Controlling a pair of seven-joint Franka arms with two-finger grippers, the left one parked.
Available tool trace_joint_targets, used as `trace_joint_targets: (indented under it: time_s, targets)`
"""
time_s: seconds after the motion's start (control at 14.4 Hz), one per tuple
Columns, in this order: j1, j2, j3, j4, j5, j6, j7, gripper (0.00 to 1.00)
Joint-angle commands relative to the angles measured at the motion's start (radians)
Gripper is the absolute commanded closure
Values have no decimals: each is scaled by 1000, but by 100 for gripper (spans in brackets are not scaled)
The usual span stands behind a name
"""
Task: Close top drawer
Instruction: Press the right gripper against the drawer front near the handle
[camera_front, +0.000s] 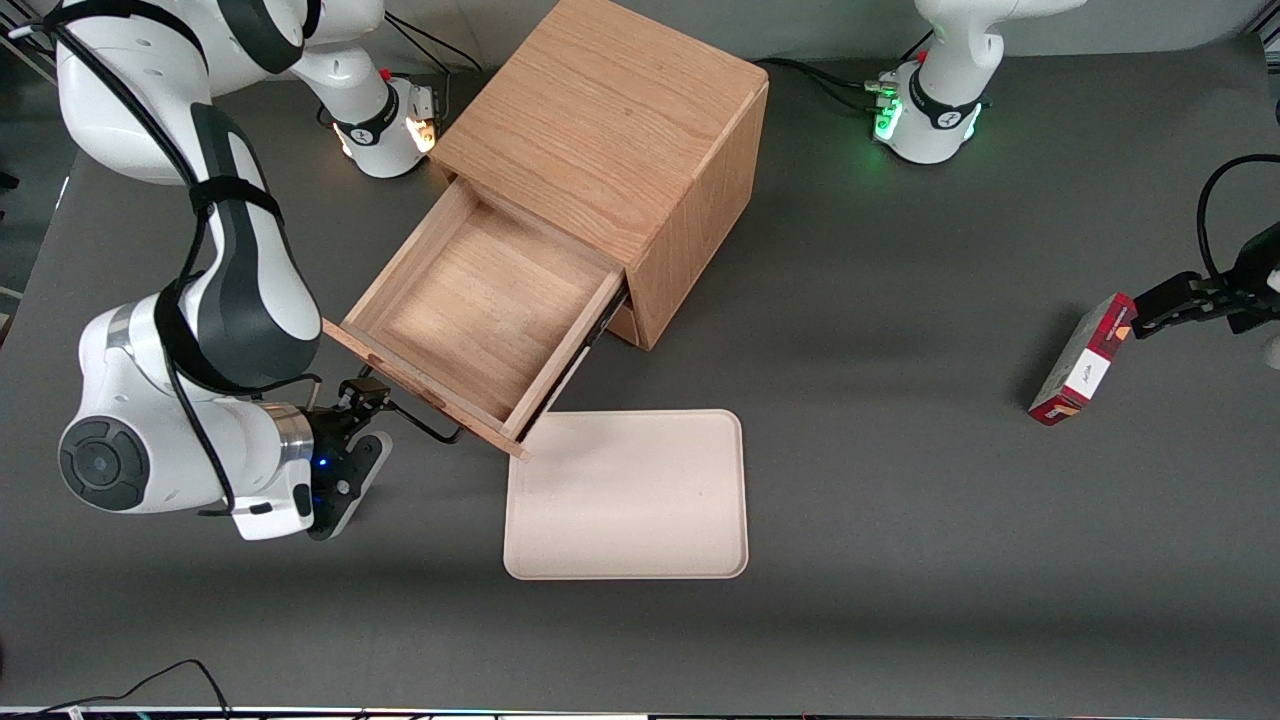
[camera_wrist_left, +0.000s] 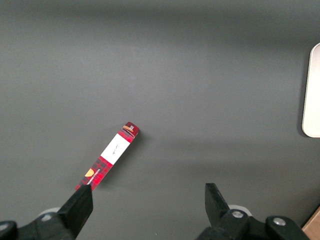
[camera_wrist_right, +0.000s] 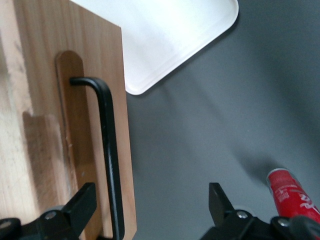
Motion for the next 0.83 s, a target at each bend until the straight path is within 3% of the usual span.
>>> trace_joint_targets:
  time_s: [0.0,0.76]
  targets:
    - [-11,-5,-1,-36,57,29,22,0]
    - [-23,-21,-3,-148,82,94,58,0]
